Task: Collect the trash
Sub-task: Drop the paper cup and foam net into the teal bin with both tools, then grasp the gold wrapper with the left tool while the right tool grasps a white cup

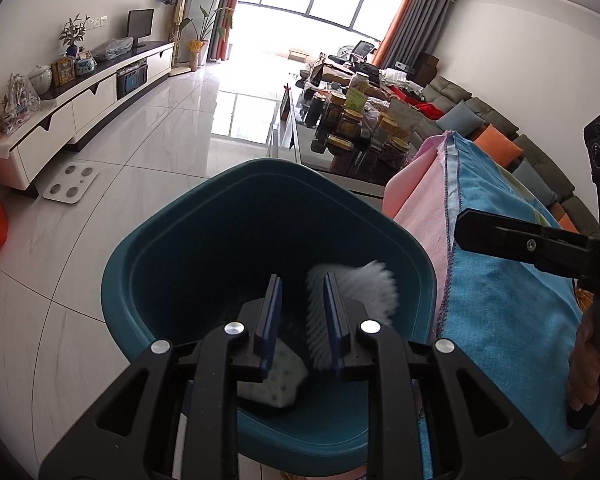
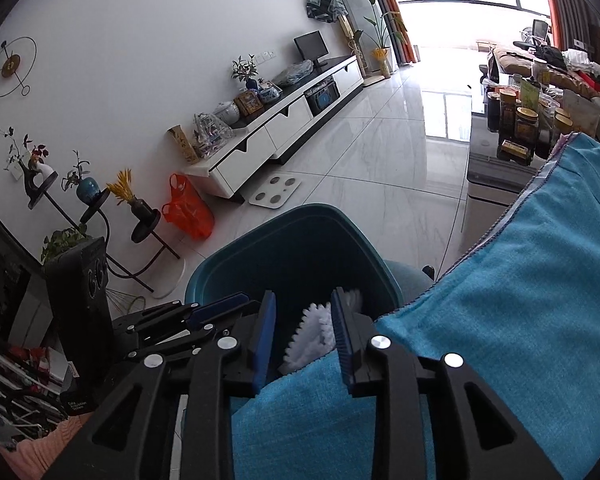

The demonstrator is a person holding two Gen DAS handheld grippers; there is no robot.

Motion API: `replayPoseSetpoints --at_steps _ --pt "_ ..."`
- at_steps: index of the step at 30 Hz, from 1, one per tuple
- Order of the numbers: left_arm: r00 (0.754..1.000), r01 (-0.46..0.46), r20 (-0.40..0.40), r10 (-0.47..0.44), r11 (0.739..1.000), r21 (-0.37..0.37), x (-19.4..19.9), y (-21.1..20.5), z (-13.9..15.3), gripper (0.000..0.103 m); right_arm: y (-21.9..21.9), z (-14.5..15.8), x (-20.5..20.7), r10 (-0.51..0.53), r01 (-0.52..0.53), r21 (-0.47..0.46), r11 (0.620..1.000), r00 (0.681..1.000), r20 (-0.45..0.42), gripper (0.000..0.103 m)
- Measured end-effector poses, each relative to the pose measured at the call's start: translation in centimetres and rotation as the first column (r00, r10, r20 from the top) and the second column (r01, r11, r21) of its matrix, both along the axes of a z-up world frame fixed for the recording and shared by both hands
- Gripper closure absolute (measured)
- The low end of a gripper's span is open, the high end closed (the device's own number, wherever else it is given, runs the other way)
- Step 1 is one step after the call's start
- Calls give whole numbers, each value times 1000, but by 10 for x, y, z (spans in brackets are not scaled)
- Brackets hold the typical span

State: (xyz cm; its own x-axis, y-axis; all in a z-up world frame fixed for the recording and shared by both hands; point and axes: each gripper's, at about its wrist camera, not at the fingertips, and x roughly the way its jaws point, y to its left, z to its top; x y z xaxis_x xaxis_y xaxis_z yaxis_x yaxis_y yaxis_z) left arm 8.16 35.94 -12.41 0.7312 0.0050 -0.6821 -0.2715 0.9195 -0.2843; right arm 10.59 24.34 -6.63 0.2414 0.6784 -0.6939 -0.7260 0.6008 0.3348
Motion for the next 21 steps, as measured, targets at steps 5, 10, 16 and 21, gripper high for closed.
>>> replayPoseSetpoints --at_steps 5,10,16,21 --pt "999 -17 45 15 999 36 -15 -9 17 70 -12 5 -2 -8 8 23 1000 1000 4 72" --pt "992 5 123 -16 996 85 -35 -29 46 58 -39 17 -13 -13 12 56 998 1000 27 72" --pt "966 119 217 -140 987 108 -54 -75 80 45 -87 36 -42 -36 27 76 997 993 111 66" --pt "917 297 238 -320 946 130 -52 -141 95 40 -144 48 -61 -126 112 97 989 979 162 65"
